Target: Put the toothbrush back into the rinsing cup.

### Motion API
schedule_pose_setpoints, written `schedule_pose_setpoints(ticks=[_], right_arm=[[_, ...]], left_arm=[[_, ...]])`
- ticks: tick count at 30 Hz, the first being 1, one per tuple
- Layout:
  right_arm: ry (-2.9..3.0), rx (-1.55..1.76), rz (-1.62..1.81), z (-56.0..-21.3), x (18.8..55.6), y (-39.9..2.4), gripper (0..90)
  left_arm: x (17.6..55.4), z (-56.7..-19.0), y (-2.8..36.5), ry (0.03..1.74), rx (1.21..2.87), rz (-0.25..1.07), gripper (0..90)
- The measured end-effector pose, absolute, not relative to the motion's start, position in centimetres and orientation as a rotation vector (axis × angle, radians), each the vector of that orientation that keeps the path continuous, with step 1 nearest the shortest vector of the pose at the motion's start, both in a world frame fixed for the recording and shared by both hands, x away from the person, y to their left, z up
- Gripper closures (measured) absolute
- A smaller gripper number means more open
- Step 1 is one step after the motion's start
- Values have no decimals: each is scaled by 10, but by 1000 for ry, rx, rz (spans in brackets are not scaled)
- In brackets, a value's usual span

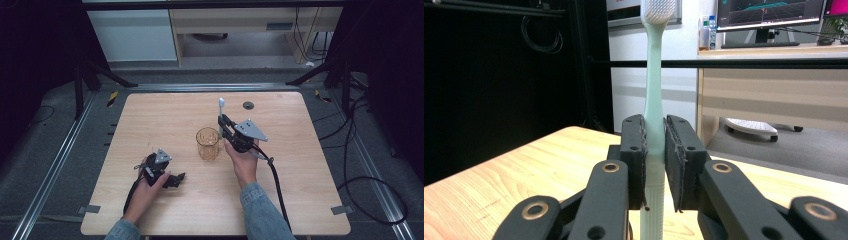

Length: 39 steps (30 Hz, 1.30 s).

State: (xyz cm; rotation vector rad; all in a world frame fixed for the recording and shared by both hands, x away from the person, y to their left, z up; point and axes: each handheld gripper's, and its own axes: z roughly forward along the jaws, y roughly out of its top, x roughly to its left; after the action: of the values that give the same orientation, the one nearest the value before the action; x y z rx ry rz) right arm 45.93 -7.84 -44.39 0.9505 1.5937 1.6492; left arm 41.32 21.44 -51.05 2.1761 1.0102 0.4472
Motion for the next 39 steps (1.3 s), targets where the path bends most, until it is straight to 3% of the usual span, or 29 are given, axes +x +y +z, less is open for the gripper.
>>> schedule_pose_setpoints(ticks=[39], right_arm=[[1612,1008,1640,-478,460,-84,791]], left_arm=[[413,-510,214,1009,2177,447,0]])
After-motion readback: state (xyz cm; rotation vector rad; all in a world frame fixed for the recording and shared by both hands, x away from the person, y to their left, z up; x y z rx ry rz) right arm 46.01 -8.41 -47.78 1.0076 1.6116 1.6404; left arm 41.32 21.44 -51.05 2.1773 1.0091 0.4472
